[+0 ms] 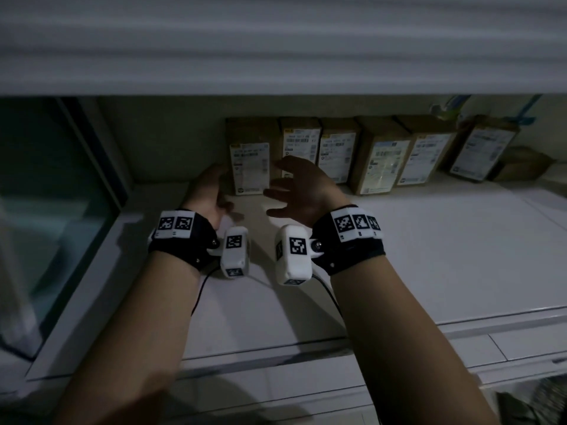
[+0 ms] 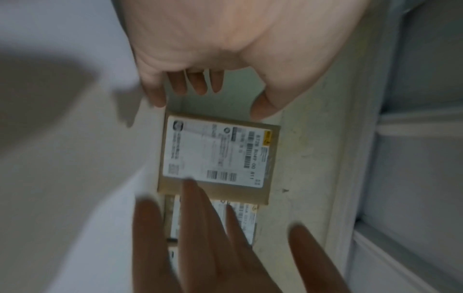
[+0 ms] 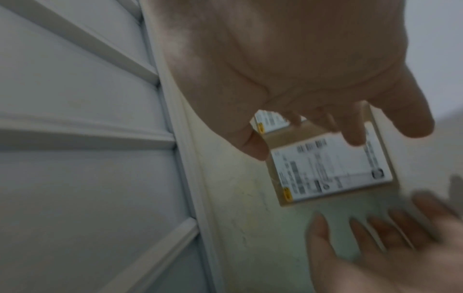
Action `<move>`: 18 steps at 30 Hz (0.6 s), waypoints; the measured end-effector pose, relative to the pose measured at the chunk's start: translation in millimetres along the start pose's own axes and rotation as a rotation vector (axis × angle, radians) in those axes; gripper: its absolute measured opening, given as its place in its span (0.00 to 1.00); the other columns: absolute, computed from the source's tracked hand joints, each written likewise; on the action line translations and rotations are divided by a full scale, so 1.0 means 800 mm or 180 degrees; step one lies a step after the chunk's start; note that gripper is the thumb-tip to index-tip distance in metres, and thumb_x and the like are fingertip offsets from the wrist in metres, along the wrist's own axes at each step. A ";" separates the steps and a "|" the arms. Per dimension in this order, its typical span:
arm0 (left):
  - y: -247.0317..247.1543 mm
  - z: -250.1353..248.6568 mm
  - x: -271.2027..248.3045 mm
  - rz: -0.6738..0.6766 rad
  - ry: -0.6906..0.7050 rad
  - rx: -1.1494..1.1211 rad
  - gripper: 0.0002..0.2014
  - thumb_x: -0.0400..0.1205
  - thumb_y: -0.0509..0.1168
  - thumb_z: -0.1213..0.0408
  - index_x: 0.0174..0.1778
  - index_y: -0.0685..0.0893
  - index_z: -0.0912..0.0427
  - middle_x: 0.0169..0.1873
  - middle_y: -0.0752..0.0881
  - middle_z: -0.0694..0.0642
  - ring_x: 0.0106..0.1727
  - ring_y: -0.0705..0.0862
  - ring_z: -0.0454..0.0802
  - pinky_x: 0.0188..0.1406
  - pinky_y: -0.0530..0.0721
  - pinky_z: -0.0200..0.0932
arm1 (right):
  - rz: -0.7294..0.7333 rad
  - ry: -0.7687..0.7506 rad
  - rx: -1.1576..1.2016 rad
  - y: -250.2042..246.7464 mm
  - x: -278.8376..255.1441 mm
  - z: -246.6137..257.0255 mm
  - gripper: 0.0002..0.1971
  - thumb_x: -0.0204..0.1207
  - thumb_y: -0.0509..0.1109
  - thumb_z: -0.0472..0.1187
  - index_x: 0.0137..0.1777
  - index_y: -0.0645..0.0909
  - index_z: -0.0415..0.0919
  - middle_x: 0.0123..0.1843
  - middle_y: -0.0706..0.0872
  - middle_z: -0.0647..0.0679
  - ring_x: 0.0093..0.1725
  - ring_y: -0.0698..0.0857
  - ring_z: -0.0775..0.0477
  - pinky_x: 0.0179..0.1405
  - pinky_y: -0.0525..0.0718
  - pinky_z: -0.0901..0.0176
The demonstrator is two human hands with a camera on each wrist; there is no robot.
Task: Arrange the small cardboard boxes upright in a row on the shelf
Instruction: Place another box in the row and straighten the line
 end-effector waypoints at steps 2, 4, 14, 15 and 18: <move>-0.002 -0.002 -0.007 -0.0042 -0.0030 0.0116 0.16 0.88 0.61 0.57 0.33 0.76 0.50 0.18 0.78 0.46 0.27 0.71 0.47 0.32 0.74 0.44 | 0.0013 -0.0092 0.0003 -0.008 -0.014 0.004 0.11 0.90 0.63 0.46 0.67 0.82 0.47 0.74 0.81 0.35 0.75 0.82 0.32 0.80 0.73 0.23; 0.002 -0.007 -0.014 -0.0001 0.0027 0.0178 0.13 0.87 0.62 0.57 0.36 0.80 0.51 0.22 0.83 0.48 0.33 0.78 0.47 0.41 0.79 0.48 | 0.0020 -0.0183 0.0012 -0.020 -0.026 0.009 0.09 0.91 0.62 0.45 0.62 0.84 0.46 0.74 0.85 0.34 0.75 0.84 0.34 0.81 0.73 0.25; 0.145 -0.004 -0.076 0.0795 0.0358 0.0248 0.07 0.88 0.64 0.56 0.47 0.85 0.52 0.42 0.89 0.52 0.46 0.87 0.51 0.49 0.80 0.49 | -0.0641 -0.0605 -0.0021 -0.152 -0.078 0.066 0.09 0.90 0.64 0.47 0.60 0.84 0.48 0.68 0.90 0.41 0.69 0.89 0.37 0.77 0.79 0.33; 0.162 0.000 -0.080 0.0863 0.0375 0.0266 0.07 0.88 0.64 0.56 0.48 0.85 0.52 0.41 0.90 0.52 0.47 0.87 0.52 0.49 0.80 0.49 | -0.0743 -0.0658 -0.0020 -0.169 -0.082 0.073 0.09 0.90 0.64 0.47 0.60 0.84 0.48 0.67 0.91 0.42 0.68 0.89 0.38 0.76 0.80 0.34; 0.214 0.015 -0.090 0.1002 0.0406 0.0431 0.06 0.88 0.63 0.57 0.50 0.84 0.53 0.42 0.92 0.52 0.48 0.89 0.52 0.50 0.80 0.48 | -0.0954 -0.0780 -0.0007 -0.219 -0.093 0.088 0.10 0.90 0.63 0.47 0.61 0.85 0.49 0.66 0.92 0.44 0.66 0.90 0.42 0.75 0.81 0.37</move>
Point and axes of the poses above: each hand's wrist, its own x-axis towards the middle knuckle, its own y-axis out of the palm, z = x × y, the point moved 5 cm from there along x, towards the middle knuckle
